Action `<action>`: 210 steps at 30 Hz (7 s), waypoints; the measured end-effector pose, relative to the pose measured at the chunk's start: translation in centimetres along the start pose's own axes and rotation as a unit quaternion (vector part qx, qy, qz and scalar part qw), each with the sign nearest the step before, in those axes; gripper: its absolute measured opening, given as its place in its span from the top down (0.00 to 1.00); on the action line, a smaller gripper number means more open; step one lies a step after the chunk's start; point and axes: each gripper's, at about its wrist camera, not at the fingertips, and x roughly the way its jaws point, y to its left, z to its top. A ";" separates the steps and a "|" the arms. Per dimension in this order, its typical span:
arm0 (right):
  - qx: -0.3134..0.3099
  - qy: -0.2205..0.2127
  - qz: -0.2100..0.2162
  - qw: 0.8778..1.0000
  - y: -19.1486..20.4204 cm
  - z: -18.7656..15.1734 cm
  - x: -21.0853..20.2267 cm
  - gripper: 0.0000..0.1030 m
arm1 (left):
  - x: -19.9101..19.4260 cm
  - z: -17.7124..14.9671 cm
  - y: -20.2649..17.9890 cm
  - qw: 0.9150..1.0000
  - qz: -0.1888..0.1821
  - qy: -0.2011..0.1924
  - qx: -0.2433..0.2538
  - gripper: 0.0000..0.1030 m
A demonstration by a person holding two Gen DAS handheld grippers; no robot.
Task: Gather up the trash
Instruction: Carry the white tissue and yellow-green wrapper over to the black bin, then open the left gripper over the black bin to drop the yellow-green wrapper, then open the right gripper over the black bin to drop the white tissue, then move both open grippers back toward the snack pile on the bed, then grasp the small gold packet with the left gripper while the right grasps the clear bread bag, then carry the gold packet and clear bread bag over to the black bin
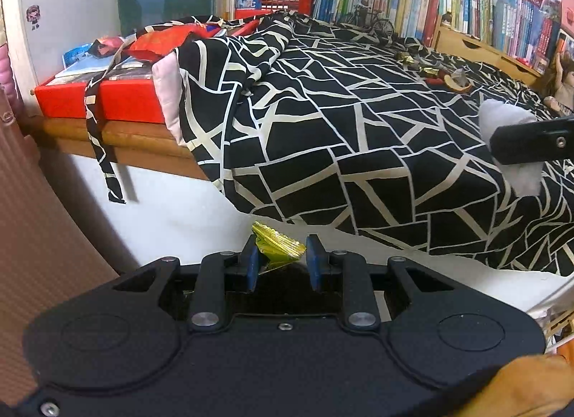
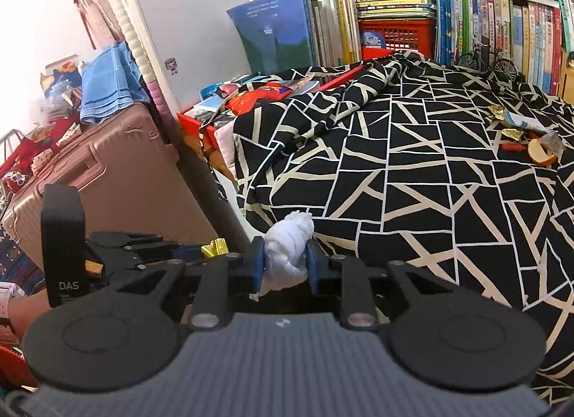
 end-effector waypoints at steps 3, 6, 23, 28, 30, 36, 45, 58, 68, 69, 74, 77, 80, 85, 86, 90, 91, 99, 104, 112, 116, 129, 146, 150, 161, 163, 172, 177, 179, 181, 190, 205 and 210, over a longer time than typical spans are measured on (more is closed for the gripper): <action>0.006 -0.001 -0.004 1.000 -0.1 0.3 0.2 0.70 | 0.6 0.4 0.1 1.000 -0.004 0.002 0.001 0.74; 0.008 -0.001 -0.004 1.000 -0.3 0.5 0.2 0.69 | 1.1 0.8 0.0 1.000 -0.002 0.008 0.003 0.61; 0.015 0.009 0.008 1.000 0.0 0.4 1.4 0.69 | 0.4 0.4 1.2 0.999 0.032 0.008 -0.009 0.48; 0.006 0.027 0.020 0.999 0.6 0.2 3.3 0.69 | -0.7 -0.1 2.1 0.999 0.046 0.005 -0.024 0.48; -0.001 0.038 0.025 0.999 0.9 0.2 4.2 0.69 | -1.1 -0.3 2.7 0.998 0.050 0.005 -0.029 0.48; -0.012 0.058 0.044 0.997 1.9 0.3 6.5 0.68 | -2.4 -0.3 4.0 0.997 0.069 -0.006 -0.029 0.48; -0.043 0.085 0.049 0.994 3.4 0.6 10.5 0.63 | -4.2 0.2 6.2 0.993 0.100 -0.024 -0.057 0.47; -0.078 0.074 0.028 0.994 3.9 0.8 10.1 0.28 | -4.5 -0.3 6.1 0.994 0.094 -0.012 -0.047 0.47; -0.034 -0.012 -0.034 0.999 1.6 4.6 3.1 0.13 | -7.6 4.6 2.8 0.999 0.037 -0.012 0.027 0.41; -0.026 -0.020 -0.039 0.999 1.3 5.3 2.1 0.13 | -8.1 5.6 2.3 0.999 0.034 -0.010 0.037 0.41; 0.012 -0.072 -0.037 0.997 -0.9 9.3 -3.0 0.00 | -11.5 11.1 0.2 0.998 -0.016 -0.049 0.044 0.42; 0.019 -0.108 -0.032 0.993 -2.4 11.9 -6.1 0.00 | -13.5 14.9 -1.5 0.996 -0.015 -0.075 0.056 0.43; 0.020 -0.142 -0.036 0.989 -4.1 14.7 -9.1 0.00 | -15.6 18.9 -3.4 0.992 -0.025 -0.108 0.067 0.43; 0.023 -0.196 -0.037 0.980 -8.1 19.4 -14.0 0.00 | -17.9 25.3 -7.3 0.982 -0.036 -0.161 0.088 0.42; 0.025 -0.206 -0.040 0.977 -9.0 20.3 -14.9 0.00 | -18.0 26.6 -8.4 0.980 -0.032 -0.170 0.101 0.42; 0.014 -0.246 -0.042 0.968 -12.9 23.2 -17.7 0.00 | -18.0 30.4 -12.8 0.970 -0.001 -0.208 0.129 0.42; 0.006 -0.255 -0.049 0.966 -14.0 23.9 -18.2 0.00 | -17.6 31.4 -13.9 0.968 -0.004 -0.216 0.126 0.42; -0.017 -0.223 -0.118 0.968 -23.2 25.5 -16.7 0.00 | -8.4 33.7 -20.8 0.972 -0.019 -0.221 0.079 0.27; -0.001 -0.119 -0.149 0.982 -30.5 24.9 -11.3 0.00 | 1.0 32.2 -24.2 0.981 -0.050 -0.176 0.060 0.23; -0.083 0.046 -0.217 0.972 -36.0 16.5 1.8 0.00 | 15.9 29.0 -26.7 0.997 -0.051 -0.046 0.042 0.24; -0.087 0.071 -0.186 0.976 -37.2 12.3 4.6 0.00 | 20.5 27.4 -27.3 0.996 -0.062 -0.011 0.069 0.27; -0.040 0.031 -0.036 0.998 -40.4 11.6 7.9 0.06 | 27.0 27.9 -26.7 0.997 -0.062 0.045 -0.018 0.41; -0.057 0.047 0.014 0.997 -40.9 11.2 10.3 0.33 | 28.3 27.1 -27.4 0.997 -0.057 0.051 -0.028 0.70; -0.087 0.045 0.009 0.995 -40.2 11.0 10.1 0.42 | 27.7 26.8 -27.6 0.997 -0.052 0.046 -0.022 0.71; -0.032 0.022 -0.013 0.999 -40.5 11.1 8.6 0.42 | 25.4 26.2 -26.4 0.998 -0.031 0.026 -0.045 0.71; -0.023 0.017 -0.020 0.999 -40.4 11.2 8.1 0.42 | 24.8 25.9 -26.0 0.998 -0.027 0.022 -0.053 0.71; 0.002 -0.020 -0.048 0.999 -39.4 11.9 5.0 0.42 | 21.0 25.0 -24.2 0.997 -0.022 -0.007 -0.072 0.71; 0.022 -0.037 -0.065 0.997 -38.7 12.0 3.3 0.42 | 19.3 24.4 -23.2 0.997 -0.019 -0.014 -0.080 0.71; 0.026 -0.041 -0.072 0.996 -38.3 11.8 2.7 0.42 | 18.5 24.3 -22.7 0.996 -0.023 -0.022 -0.089 0.71; 0.031 -0.044 -0.080 0.995 -37.7 11.6 2.1 0.43 | 17.5 24.2 -22.5 0.996 -0.026 -0.032 -0.075 0.71; 0.054 -0.073 -0.116 0.989 -33.7 10.5 -1.9 0.43 | 13.5 23.0 -21.5 0.997 -0.053 -0.050 -0.009 0.71; 0.077 -0.111 -0.145 0.980 -24.7 9.9 -3.6 0.43 | 6.9 20.6 -15.2 0.993 -0.069 -0.093 0.012 0.71; 0.073 -0.111 -0.156 0.979 -21.6 9.4 -3.6 0.43 | 4.6 18.8 -12.5 0.992 -0.073 -0.104 0.009 0.71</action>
